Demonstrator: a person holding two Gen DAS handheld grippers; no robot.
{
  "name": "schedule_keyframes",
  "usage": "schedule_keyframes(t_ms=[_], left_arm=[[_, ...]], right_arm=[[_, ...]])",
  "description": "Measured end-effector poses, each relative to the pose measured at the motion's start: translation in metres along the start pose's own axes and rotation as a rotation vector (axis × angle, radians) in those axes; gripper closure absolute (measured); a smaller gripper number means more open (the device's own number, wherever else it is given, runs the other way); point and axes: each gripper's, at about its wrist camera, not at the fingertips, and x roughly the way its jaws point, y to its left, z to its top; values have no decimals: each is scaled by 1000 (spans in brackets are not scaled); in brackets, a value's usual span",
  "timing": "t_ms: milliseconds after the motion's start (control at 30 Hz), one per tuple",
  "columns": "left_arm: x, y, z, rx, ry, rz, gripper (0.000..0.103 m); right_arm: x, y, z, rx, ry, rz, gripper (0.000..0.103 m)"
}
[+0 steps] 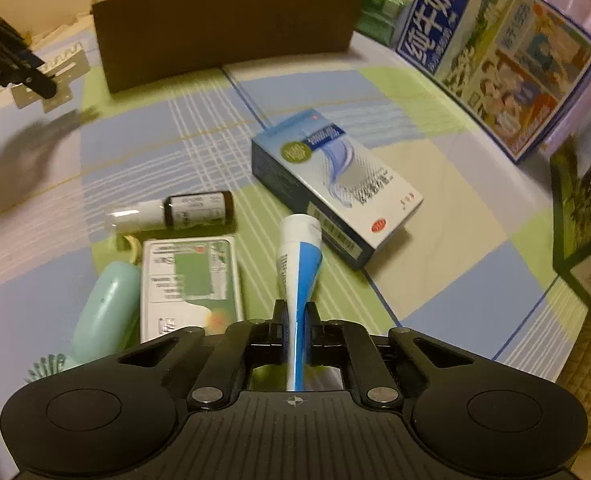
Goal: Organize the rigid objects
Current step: 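Carry the blister strip and toothpaste tube into the shoebox and open both tools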
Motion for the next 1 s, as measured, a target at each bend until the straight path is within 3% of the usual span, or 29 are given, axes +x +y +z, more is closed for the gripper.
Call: schedule_keyframes(t_ms=[633,1000], left_arm=[[-46,14,13,54,-117,-56,80],[-70,51,38,104,-185,-96,80]], right_arm=[[-66,36,33,148,-129,-37,100],[-70,86,91,166,-195,1,100]])
